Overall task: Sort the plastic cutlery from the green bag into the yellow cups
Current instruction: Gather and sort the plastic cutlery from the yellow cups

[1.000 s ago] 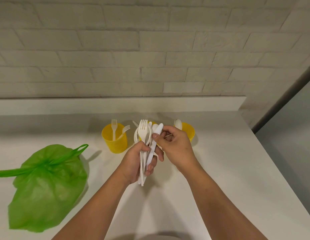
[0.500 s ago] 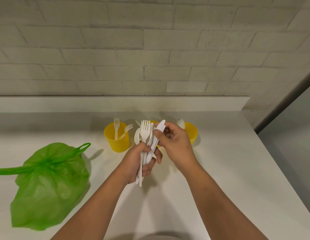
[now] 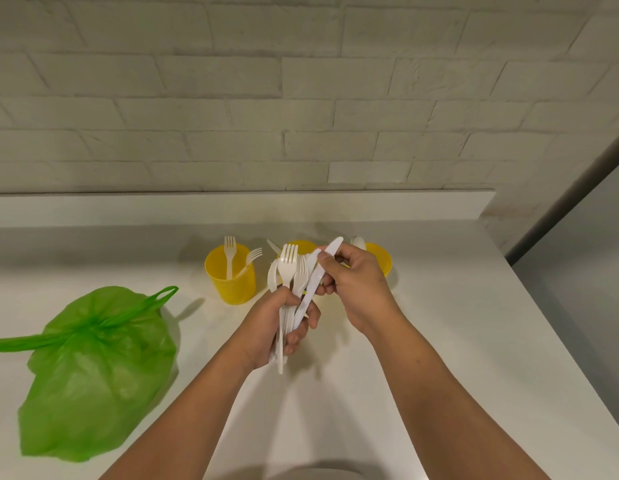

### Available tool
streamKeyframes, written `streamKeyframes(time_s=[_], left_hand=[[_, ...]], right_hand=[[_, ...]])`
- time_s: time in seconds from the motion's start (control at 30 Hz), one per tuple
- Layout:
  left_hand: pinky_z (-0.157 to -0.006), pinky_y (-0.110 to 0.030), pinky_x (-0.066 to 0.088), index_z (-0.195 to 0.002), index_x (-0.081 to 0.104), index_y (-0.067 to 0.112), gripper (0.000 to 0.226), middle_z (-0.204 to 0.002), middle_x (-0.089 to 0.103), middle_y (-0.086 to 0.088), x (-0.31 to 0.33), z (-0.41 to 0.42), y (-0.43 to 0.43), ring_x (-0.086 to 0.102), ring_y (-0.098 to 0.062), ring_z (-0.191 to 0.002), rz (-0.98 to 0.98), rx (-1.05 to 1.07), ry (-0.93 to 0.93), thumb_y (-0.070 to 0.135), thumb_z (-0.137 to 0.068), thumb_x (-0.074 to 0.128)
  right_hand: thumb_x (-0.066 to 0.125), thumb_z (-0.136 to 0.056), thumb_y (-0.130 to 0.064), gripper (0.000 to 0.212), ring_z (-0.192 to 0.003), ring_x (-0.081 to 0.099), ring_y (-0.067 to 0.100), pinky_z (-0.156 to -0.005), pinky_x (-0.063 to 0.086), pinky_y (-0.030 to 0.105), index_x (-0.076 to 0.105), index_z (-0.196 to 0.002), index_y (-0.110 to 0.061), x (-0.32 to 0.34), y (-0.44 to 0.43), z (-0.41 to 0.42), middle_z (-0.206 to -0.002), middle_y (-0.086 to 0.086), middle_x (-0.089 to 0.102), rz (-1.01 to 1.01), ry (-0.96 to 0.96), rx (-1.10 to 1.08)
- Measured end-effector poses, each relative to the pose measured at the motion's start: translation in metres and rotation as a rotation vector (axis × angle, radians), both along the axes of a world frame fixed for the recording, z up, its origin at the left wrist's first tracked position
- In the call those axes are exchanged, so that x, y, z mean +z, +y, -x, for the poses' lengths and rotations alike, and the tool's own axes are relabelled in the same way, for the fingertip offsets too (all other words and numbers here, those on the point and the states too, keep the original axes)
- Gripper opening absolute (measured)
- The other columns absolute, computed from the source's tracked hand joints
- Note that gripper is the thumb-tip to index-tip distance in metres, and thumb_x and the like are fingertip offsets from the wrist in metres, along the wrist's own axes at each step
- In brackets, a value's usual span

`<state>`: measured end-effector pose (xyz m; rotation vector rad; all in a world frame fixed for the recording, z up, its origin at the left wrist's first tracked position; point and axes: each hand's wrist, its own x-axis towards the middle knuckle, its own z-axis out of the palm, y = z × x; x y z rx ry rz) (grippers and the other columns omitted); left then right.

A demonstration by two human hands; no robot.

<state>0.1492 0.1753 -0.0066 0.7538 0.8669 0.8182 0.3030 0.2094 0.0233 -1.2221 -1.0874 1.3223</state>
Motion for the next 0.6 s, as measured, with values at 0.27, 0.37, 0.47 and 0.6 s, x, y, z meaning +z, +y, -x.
streamKeyframes(time_s=[0.27,0.37,0.47,0.6], left_hand=[[-0.046,-0.028,0.044,-0.126,0.056,0.015,0.03,-0.092,0.073,-0.024,0.004,-0.005,-0.001,0.05,-0.028,-0.049,-0.111,0.135,0.261,0.016,-0.103,0.036],[-0.044,-0.028,0.044,-0.127,0.055,0.016,0.028,-0.091,0.074,-0.02,0.005,-0.006,0.001,0.052,-0.027,-0.048,-0.155,0.166,0.34,0.017,-0.105,0.037],[-0.042,-0.026,0.041,-0.12,0.059,0.013,0.026,-0.09,0.075,-0.015,0.005,-0.008,0.001,0.049,-0.027,-0.046,-0.204,0.176,0.42,0.016,-0.105,0.038],[-0.041,-0.026,0.04,-0.115,0.063,0.015,0.026,-0.089,0.076,-0.011,0.005,-0.011,0.001,0.052,-0.028,-0.048,-0.236,0.184,0.438,0.016,-0.106,0.039]], right_hand=[[0.06,-0.102,-0.016,0.015,-0.052,0.048,0.014,-0.059,0.046,0.031,0.07,-0.095,-0.007,-0.009,0.007,-0.003,-0.057,-0.001,0.052,0.033,-0.124,-0.138],[0.06,-0.101,-0.014,0.015,-0.051,0.046,0.014,-0.057,0.043,0.03,0.07,-0.094,-0.005,-0.009,0.009,-0.004,-0.059,0.002,0.051,0.048,-0.098,-0.179],[0.062,-0.1,-0.015,0.017,-0.053,0.048,0.018,-0.058,0.046,0.031,0.07,-0.089,-0.005,-0.01,0.009,-0.003,-0.062,0.007,0.056,0.084,-0.047,-0.143],[0.064,-0.099,-0.014,0.016,-0.053,0.051,0.019,-0.056,0.048,0.03,0.071,-0.09,-0.004,-0.012,0.007,-0.001,-0.066,0.012,0.059,0.071,-0.035,-0.075]])
